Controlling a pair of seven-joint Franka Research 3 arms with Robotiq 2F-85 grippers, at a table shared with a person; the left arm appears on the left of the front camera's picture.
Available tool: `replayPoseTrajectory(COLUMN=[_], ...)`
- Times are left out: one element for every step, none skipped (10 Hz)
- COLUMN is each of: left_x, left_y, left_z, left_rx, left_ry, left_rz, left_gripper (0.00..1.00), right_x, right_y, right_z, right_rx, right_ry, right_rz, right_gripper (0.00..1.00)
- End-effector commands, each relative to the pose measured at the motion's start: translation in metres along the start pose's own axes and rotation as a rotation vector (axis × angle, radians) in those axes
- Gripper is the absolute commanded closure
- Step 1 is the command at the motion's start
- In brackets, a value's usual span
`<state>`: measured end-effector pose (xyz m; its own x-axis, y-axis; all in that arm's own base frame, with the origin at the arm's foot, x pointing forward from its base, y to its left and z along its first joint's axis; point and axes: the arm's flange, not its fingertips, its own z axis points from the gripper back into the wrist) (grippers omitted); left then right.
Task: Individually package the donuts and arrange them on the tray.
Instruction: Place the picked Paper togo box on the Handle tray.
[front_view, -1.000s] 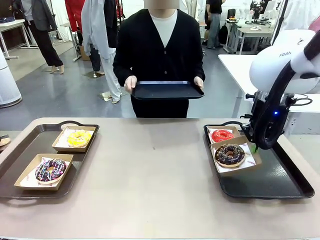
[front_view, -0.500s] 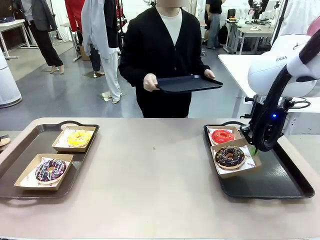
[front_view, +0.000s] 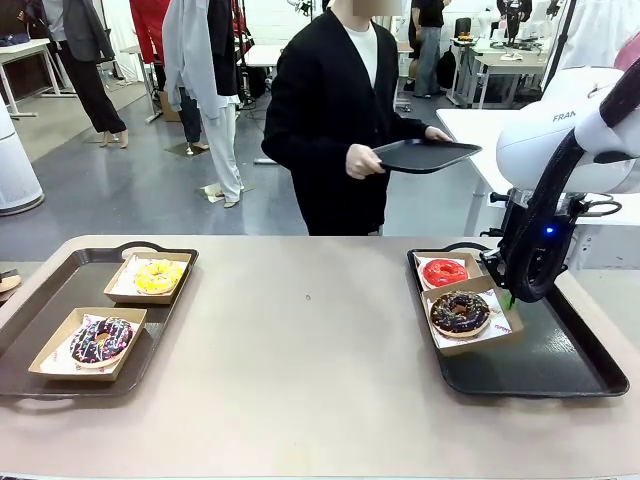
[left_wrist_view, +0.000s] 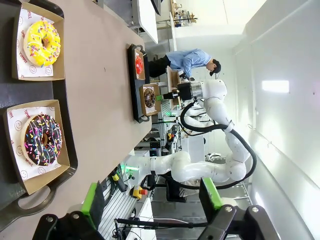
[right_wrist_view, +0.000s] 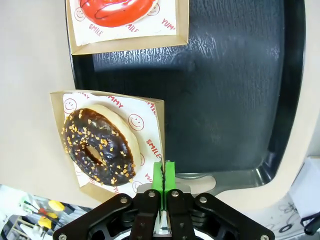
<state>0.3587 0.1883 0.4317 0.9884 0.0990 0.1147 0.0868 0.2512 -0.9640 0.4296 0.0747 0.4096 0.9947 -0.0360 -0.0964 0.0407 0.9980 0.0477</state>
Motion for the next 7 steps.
replayPoseTrajectory(left_x=[0.000,0.000,0.000,0.000,0.000,0.000,0.000], left_y=[-0.002,-0.002,-0.002,-0.002,-0.002,-0.002,-0.002], left_z=[0.001,0.001,0.001,0.001,0.001,0.001,0.001], left_rx=[-0.005,-0.005,-0.005,-0.005,-0.005,-0.005,-0.005], left_ry=[-0.002,-0.002,-0.002,-0.002,-0.002,-0.002,-0.002], left_rz=[-0.007,-0.007,-0.007,-0.007,-0.007,-0.007,-0.007], left_gripper=[0.00,0.00,0.00,0.00,0.00,0.00,0.00], right_x=[-0.005,-0.007,-0.008,-0.008,-0.007,-0.005,-0.005], right_y=[-0.011,-0.021,-0.027,-0.032,-0.036,-0.037,-0.034], right_z=[-0.001,-0.002,-0.005,-0.009,-0.011,-0.014,-0.020], right_rx=[0.017,0.024,0.024,0.014,0.020,0.015,-0.010], right_ry=[-0.006,-0.014,-0.016,-0.018,-0.020,-0.027,-0.027], right_rz=[0.048,0.062,0.062,0.076,0.068,0.057,0.052], right_gripper=[0.99,0.99,0.99,0.99,0.99,0.99,0.99])
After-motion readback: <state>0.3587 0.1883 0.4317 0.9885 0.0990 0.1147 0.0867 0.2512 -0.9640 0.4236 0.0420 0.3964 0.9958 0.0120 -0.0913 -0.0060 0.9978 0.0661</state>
